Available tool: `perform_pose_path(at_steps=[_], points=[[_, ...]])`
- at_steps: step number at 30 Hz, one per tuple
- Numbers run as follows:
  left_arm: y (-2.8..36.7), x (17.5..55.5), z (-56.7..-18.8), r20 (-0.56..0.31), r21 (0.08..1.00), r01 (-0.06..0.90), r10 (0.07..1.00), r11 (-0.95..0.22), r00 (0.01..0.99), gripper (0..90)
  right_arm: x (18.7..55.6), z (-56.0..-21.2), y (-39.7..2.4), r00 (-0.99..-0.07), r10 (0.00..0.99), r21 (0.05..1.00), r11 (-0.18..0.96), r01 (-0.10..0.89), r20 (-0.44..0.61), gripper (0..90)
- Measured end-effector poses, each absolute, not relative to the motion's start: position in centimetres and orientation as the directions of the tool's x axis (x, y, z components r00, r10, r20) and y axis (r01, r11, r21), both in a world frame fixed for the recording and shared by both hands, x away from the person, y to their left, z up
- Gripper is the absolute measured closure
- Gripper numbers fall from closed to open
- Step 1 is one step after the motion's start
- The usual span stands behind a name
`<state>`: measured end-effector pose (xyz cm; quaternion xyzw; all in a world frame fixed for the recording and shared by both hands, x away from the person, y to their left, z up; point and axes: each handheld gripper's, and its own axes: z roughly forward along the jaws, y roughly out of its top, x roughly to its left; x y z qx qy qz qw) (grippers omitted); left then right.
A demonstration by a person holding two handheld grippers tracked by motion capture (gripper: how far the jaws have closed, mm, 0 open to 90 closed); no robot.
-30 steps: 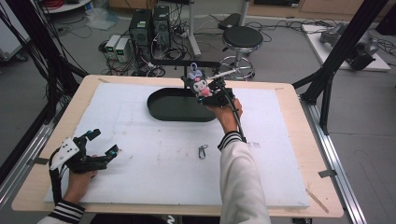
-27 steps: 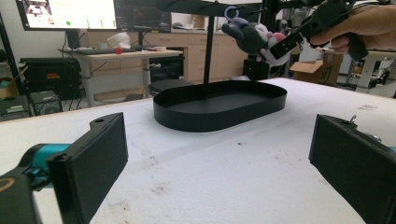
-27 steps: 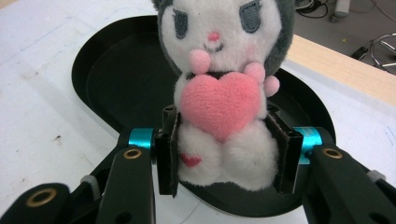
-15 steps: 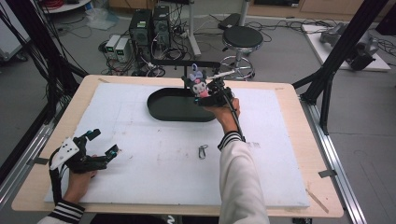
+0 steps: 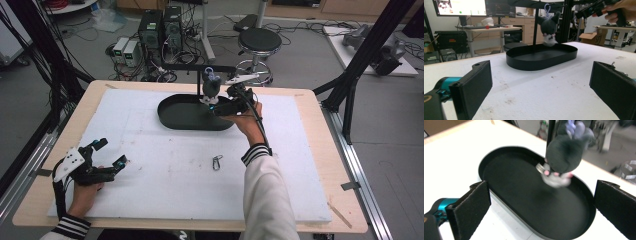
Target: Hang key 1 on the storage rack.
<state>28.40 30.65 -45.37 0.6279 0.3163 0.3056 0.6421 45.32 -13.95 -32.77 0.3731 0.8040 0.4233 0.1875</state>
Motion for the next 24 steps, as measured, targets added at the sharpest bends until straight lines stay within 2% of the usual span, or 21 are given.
perform_pose_path(at_steps=[16,24], points=[[30.7,28.4,-45.4,-0.023,1.0,0.004,0.788,0.027,0.615,4.9,38.2,-31.7,-19.5,-0.693,0.72,0.935,0.256,0.245,-0.015,0.7],[30.7,28.4,-45.4,-0.028,1.0,0.006,0.789,0.03,0.614,4.9,35.6,-31.8,-21.2,-0.705,0.708,0.955,0.232,0.186,-0.034,0.7]])
